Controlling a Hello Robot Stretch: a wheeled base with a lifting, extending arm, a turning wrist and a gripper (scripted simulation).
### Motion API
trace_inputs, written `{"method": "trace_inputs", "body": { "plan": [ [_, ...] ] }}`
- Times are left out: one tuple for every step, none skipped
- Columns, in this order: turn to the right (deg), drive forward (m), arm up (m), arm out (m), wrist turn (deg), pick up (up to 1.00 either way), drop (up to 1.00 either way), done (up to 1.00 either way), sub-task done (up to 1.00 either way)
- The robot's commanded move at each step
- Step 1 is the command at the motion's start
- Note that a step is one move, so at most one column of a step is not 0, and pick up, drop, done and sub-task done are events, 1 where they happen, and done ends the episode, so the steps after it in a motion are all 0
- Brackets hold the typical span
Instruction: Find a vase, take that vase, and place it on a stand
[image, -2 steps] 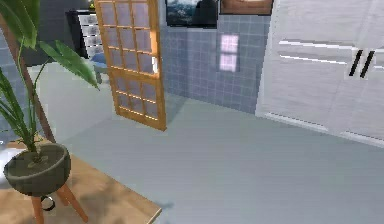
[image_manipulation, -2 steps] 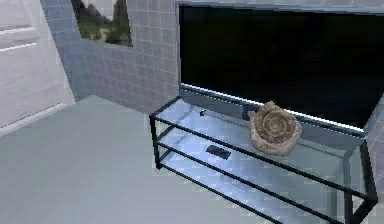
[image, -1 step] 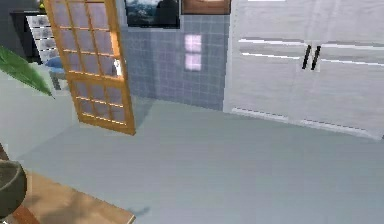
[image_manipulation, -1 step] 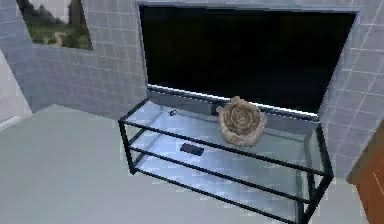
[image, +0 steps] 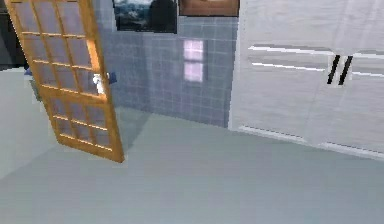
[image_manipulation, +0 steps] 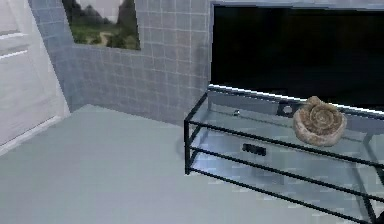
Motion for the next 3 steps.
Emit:
{"method": "trace_inputs", "body": {
  "plan": [
    [-12.0,0.00,0.00,0.00,0.0,0.00,0.00,0.00,0.00],
    [-3.0,0.00,0.00,0.00,0.0,0.00,0.00,0.00,0.00],
    [0.0,0.20,0.00,0.00,0.0,0.00,0.00,0.00,0.00]
  ]
}}
